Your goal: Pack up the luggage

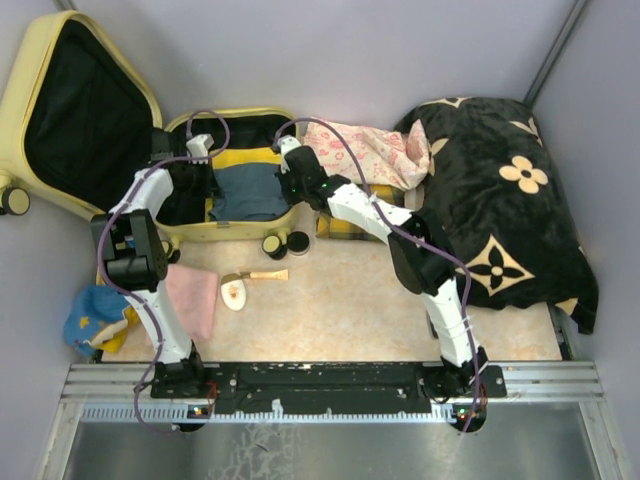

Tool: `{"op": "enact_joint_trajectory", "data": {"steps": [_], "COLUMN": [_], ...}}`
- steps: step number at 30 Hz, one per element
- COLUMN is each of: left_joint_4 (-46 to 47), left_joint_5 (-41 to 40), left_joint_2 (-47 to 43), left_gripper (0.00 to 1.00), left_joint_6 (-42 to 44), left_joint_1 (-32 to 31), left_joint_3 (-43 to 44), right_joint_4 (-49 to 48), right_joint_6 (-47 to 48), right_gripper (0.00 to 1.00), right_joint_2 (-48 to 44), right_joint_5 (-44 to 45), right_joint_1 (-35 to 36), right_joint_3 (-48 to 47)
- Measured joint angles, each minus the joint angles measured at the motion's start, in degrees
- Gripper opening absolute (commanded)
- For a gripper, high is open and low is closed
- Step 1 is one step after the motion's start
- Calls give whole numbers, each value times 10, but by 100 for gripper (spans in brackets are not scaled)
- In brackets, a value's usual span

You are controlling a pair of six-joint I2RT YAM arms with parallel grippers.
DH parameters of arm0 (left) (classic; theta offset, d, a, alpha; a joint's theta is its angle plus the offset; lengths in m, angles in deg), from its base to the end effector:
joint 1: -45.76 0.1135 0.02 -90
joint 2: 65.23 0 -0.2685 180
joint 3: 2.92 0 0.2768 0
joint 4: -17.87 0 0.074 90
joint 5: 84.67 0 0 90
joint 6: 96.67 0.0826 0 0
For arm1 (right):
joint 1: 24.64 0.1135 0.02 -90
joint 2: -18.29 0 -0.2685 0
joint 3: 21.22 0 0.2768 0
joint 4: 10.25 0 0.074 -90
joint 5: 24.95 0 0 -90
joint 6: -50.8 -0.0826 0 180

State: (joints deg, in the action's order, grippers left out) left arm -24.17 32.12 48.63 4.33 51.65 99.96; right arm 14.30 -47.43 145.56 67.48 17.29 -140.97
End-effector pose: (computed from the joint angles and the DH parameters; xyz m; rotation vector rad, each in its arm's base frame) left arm 0.4904 0.0132 0.1883 0.2985 2.3934 -0.4483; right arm 0.4410 0.3914 0.2078 -0.6036 2.0807 0.4667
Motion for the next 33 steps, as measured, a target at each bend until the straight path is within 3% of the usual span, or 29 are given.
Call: {"op": "enact_joint_trajectory", "data": {"steps": [2,4,9,16,21,24,33], "left_joint_4": [0,0,-7,-42,-87,-134,-360], "left_joint_5": [-2,-2,-4,2,31,54,80], "left_joint_2": [0,0,-4,-58,-132,-174,-247], "left_gripper": [23,35,67,98,100,100,88], "left_joint_6": [2,6,16,43,91,146,401], "left_joint_1": [0,0,3,10,30,58,157], "left_joint_3": [0,0,0,0,0,0,-39], "right_joint_4": [-4,-24,-70,-56,-41,-37,-16], "right_joint_6": [6,9,9,0,-2,-4,-5], "right_gripper": [27,43,58,89,99,99,99], "right_joint_2": [0,-1,-24,-74,-118,-158,-289], "right_joint_5": [-2,-12,-60,-104,-139,-159,-198], "right_joint_1": [0,0,2,-6,-21,-38,-80], "right_joint_3": [1,15,57,79,84,107,236]}}
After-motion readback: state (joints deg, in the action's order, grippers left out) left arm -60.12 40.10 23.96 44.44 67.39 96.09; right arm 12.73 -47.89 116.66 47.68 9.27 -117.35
